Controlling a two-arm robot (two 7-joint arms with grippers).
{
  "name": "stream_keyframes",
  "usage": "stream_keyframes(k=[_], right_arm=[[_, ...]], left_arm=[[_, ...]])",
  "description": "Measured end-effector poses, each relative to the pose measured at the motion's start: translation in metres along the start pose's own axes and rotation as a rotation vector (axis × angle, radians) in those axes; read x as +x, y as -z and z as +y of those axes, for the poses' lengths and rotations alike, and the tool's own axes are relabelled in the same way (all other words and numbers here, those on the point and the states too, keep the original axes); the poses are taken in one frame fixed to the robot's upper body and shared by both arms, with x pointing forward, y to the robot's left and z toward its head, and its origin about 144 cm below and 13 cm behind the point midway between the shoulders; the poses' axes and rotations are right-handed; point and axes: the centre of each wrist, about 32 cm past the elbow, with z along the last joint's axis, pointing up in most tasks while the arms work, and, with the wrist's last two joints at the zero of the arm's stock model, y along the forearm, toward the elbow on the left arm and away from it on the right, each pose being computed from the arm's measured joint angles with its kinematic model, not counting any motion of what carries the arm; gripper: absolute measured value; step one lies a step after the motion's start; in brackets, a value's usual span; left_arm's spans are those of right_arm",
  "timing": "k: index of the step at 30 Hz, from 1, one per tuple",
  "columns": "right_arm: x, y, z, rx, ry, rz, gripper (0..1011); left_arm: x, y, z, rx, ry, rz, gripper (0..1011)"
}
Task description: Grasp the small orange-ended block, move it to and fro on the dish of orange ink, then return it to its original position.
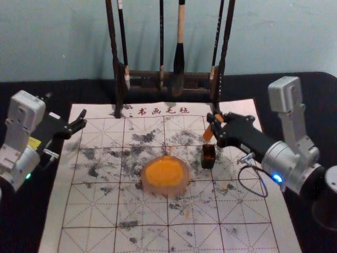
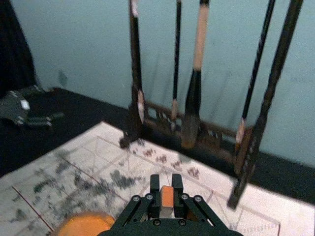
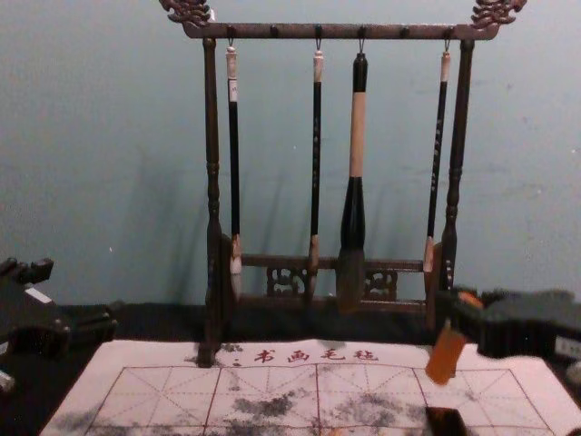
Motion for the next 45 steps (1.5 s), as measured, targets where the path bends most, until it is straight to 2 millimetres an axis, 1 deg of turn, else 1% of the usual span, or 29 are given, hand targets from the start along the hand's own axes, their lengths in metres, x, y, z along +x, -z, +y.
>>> stream_keyframes(k=[6,12,18,21,35,45], right_arm=[[0.008,-0.008,-0.003,0.088,-0.073,-0.042,143],[0.013,-0.005,0.002,0.137,-0.201,-0.113,143],[0.016,-0.002,0.009,0.115,-0.313,-0.186,143],[0.017,-0.001,0.013,0.088,-0.341,-0.209,143],[0.02,-0.001,0.036,-0.012,-0.399,-0.216,143],[0.021,0.0,0.038,0.0,-0.413,-0.226,143]], left_arm=[[0.0,0.0,0.0,0.0,0.0,0.0,1001],[0.0,0.0,0.0,0.0,0.0,0.0,1001],[0.0,0.0,0.0,0.0,0.0,0.0,1001],[0.0,0.0,0.0,0.0,0.0,0.0,1001],[0.0,0.0,0.0,0.0,0.0,0.0,1001],[0.0,0.0,0.0,0.0,0.0,0.0,1001]])
